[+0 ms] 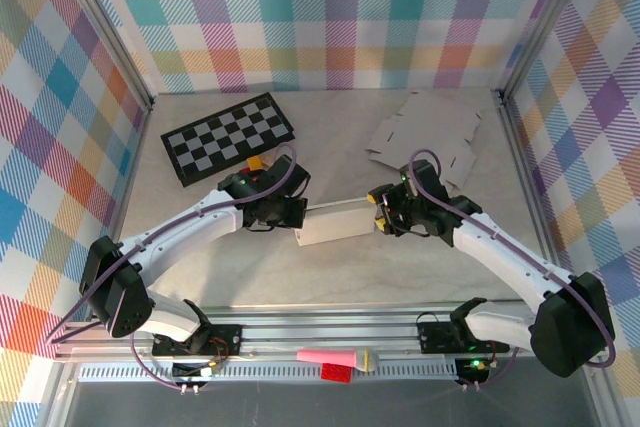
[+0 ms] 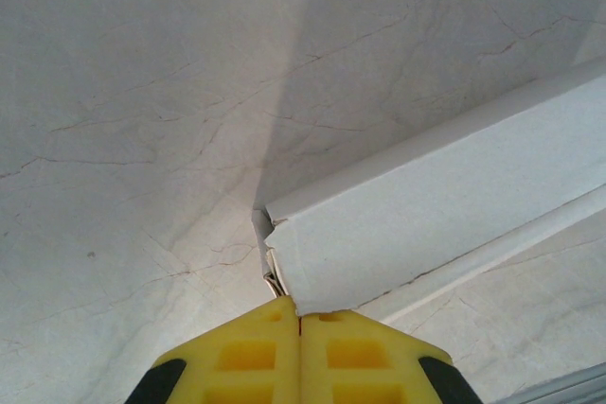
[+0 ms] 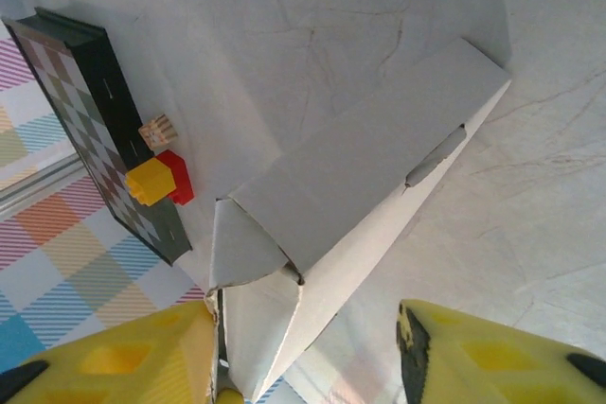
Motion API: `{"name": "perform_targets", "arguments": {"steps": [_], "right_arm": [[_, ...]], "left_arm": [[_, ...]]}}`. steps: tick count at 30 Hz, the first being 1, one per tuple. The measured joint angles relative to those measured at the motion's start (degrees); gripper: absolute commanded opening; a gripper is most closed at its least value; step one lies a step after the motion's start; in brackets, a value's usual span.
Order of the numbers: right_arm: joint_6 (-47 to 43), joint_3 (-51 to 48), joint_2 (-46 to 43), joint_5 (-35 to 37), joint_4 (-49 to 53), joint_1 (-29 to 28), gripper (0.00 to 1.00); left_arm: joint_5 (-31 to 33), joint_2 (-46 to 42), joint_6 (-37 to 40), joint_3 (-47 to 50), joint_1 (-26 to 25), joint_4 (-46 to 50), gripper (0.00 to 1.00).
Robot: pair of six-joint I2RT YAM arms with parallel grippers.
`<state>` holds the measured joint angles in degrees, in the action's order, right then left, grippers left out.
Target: Fold the paper box
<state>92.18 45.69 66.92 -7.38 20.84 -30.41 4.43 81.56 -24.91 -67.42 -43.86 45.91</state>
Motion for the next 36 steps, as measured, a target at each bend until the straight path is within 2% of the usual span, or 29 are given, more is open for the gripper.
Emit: {"name": "perform_targets", "arguments": {"steps": [9,13,16,28,33,36], "right_arm": [[0.5,-2.0,0.0,1.0,-5.7,0.1,0.44],[0.4,-2.2,0.0,1.6,-6.6,0.1,0.5],[0.4,-2.2,0.0,2.3,-6.7,0.3,0.51],[0.4,-2.5,1.2,2.4,-8.2,0.5,0.32],[0.3,-2.5,1.5,2.4,-8.4,0.5,0.29],[0.3,-2.5,1.4,2.4,-8.1,0.9,0.29]], "left_arm": [[0.0,0.1,0.0,0.0,0.0,0.0,0.0],[0.0,0.1,0.0,0.0,0.0,0.0,0.0],[0.3,0.1,0.1,-0.1,-0.3,0.1,0.0],[1.1,0.5,0.1,-0.5,-1.0,0.5,0.0],[0.5,0.4,-1.5,-0.5,-1.1,1.4,0.32],[-0.6,-0.9,-3.8,-0.5,-1.1,2.2,0.44]]}}
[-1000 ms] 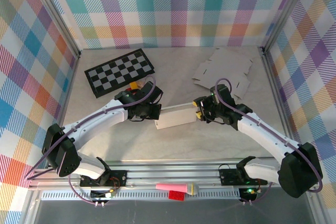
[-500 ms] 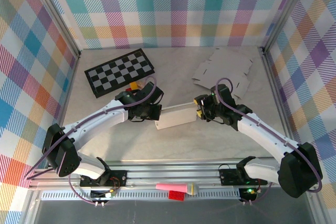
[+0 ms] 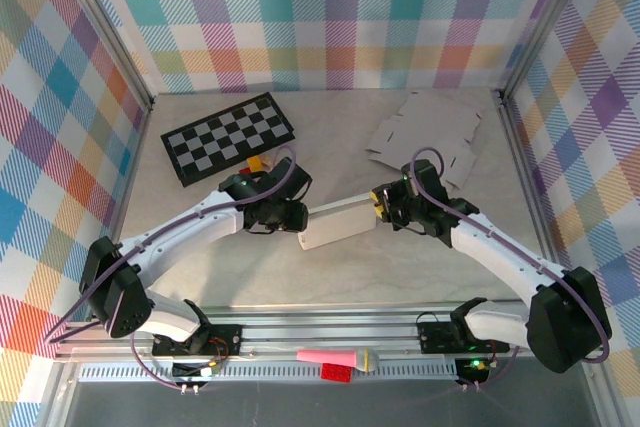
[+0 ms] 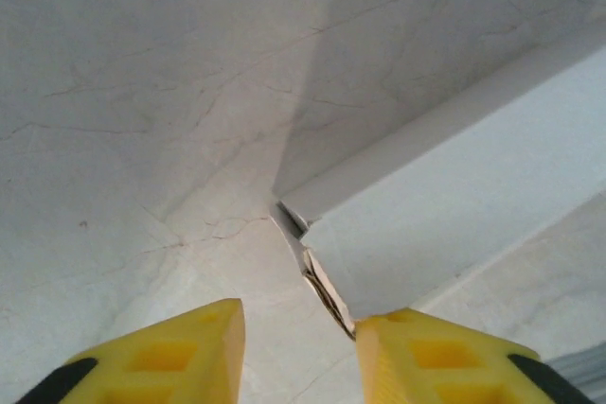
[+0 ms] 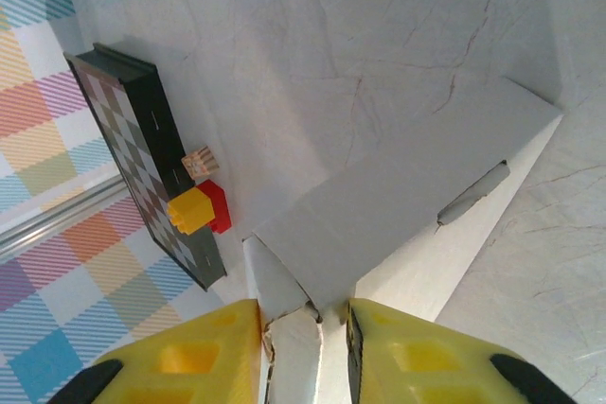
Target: Fold the paper box
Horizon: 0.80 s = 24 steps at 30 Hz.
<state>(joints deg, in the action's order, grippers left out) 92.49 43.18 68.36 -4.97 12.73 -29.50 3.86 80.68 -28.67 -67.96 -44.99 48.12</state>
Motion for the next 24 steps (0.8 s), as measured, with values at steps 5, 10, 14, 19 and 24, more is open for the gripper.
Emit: {"name": "perform_targets", "arguments": {"steps": [5,10,14,19,24], "right_arm": [[-0.2,0.0,0.0,-0.1,0.4,0.0,0.29],[-0.2,0.0,-0.1,-0.2,0.5,0.0,0.28],[-0.2,0.0,-0.1,-0.3,0.6,0.0,0.28],[-0.3,0.0,-0.3,-0.5,1.0,0.0,0.28],[-0.3,0.0,-0.3,-0.5,1.2,0.0,0.28]], "left_arm": [[-1.4,-5.2,-5.2,-0.1,0.0,-0.3,0.52],[-3.2,-10.1,-14.3,1.7,0.9,-3.5,0.55],[-5.0,-12.5,-23.4,7.6,3.7,-8.2,0.54],[-7.5,-12.7,-32.4,12.8,7.6,-13.5,0.51],[-9.6,-12.7,-38.8,16.6,8.7,-20.0,0.45]]}}
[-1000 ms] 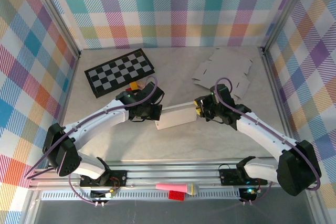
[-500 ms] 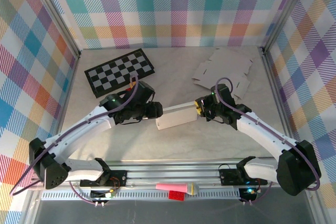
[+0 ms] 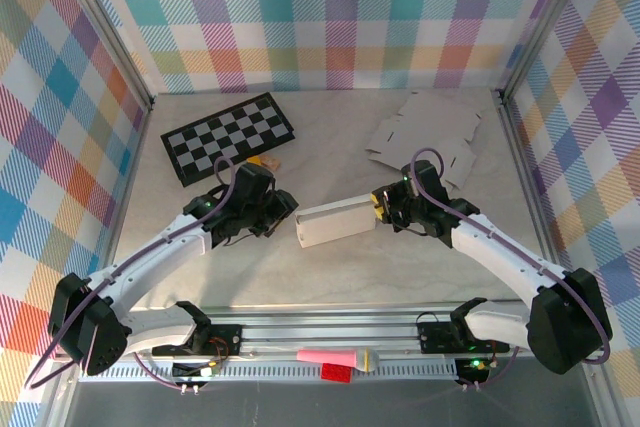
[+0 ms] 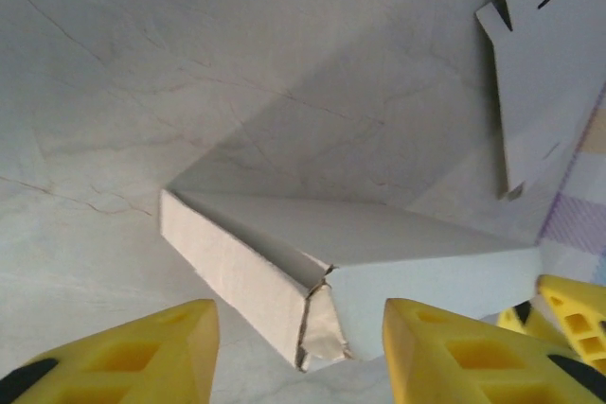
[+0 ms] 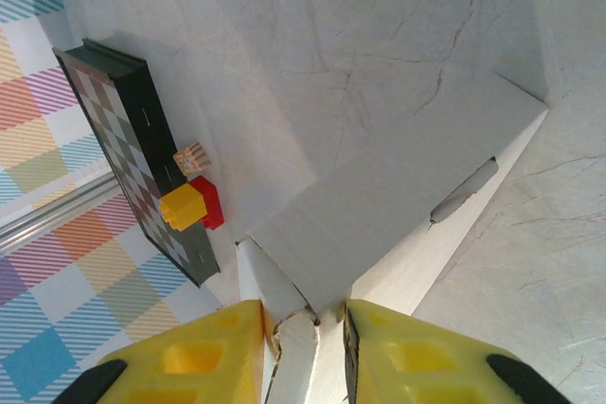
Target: Fold the paper box
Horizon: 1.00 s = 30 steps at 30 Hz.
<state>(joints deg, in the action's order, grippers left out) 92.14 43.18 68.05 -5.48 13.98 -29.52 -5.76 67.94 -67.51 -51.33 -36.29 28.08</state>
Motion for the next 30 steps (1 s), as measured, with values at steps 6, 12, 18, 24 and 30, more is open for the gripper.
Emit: {"name": "perform_targets", "arguments": {"steps": [6,12,18,24,30], "right_arm": [[0.0,0.0,0.0,-0.1,0.0,0.0,0.28],[0.0,0.0,0.0,-0.2,0.0,0.0,0.28],[0.0,0.0,0.0,-0.2,0.2,0.0,0.27],[0.0,0.0,0.0,-0.2,0.2,0.0,0.27],[0.0,0.1,0.0,-0.2,0.4,0.0,0.27]], "left_arm": [[-2.3,-0.6,-3.7,2.4,0.0,-4.1,0.39],[-3.9,-0.8,-5.1,4.7,0.0,-7.3,0.35],[-4.8,-1.2,-5.3,6.1,0.0,-8.7,0.32],[-4.9,-1.9,-5.3,6.6,0.0,-8.9,0.31],[-5.4,-2.8,-5.0,8.2,0.0,-10.2,0.3]]}}
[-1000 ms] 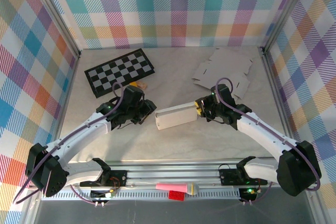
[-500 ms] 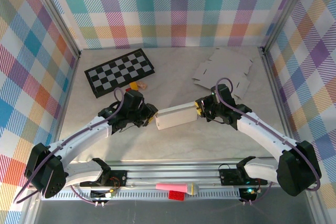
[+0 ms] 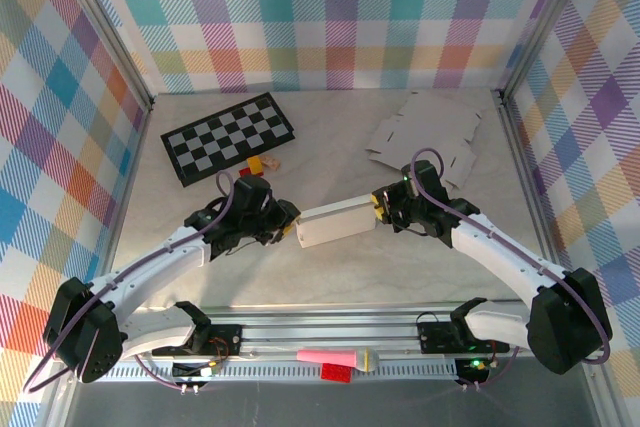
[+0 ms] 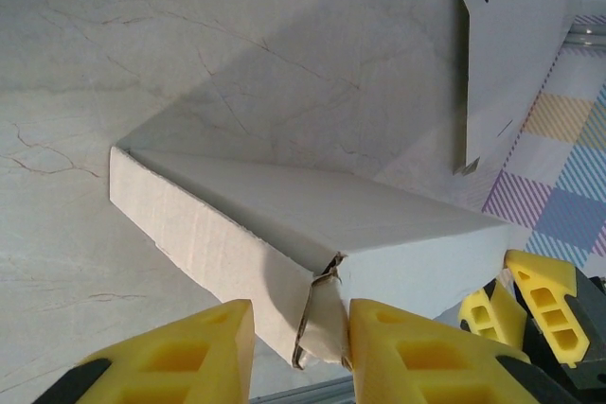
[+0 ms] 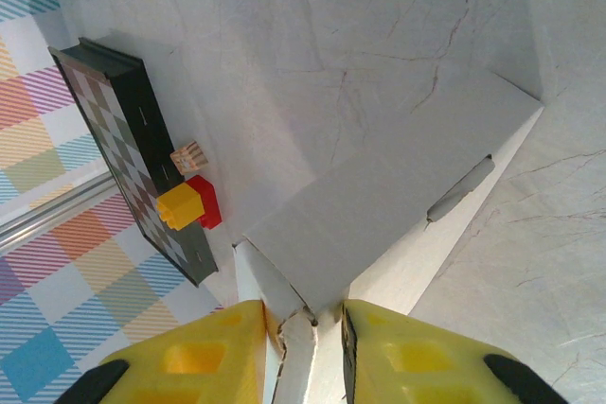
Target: Fold the paper box
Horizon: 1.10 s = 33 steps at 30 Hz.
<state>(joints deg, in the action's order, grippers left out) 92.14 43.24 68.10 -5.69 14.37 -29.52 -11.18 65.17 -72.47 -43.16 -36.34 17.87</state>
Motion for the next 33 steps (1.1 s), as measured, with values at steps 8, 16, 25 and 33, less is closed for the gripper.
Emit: {"name": "perform_targets", "arguments": {"steps": [8,16,25,33], "right_arm": [[0.0,0.1,0.0,-0.6,0.6,0.0,0.27],[0.0,1.8,1.1,-1.0,3.2,0.0,0.27],[-2.4,5.5,2.5,-1.2,9.1,0.0,0.33],[-8.7,13.9,3.2,-0.6,16.7,0.0,0.36]], "left_arm": [[-1.1,-1.6,1.1,2.9,0.0,-2.2,0.28],[-1.4,-1.2,3.3,3.5,0.0,-4.2,0.15],[-1.4,-1.2,5.5,3.6,0.0,-4.5,0.11],[-1.3,-1.2,6.4,3.6,0.0,-4.5,0.1]]}}
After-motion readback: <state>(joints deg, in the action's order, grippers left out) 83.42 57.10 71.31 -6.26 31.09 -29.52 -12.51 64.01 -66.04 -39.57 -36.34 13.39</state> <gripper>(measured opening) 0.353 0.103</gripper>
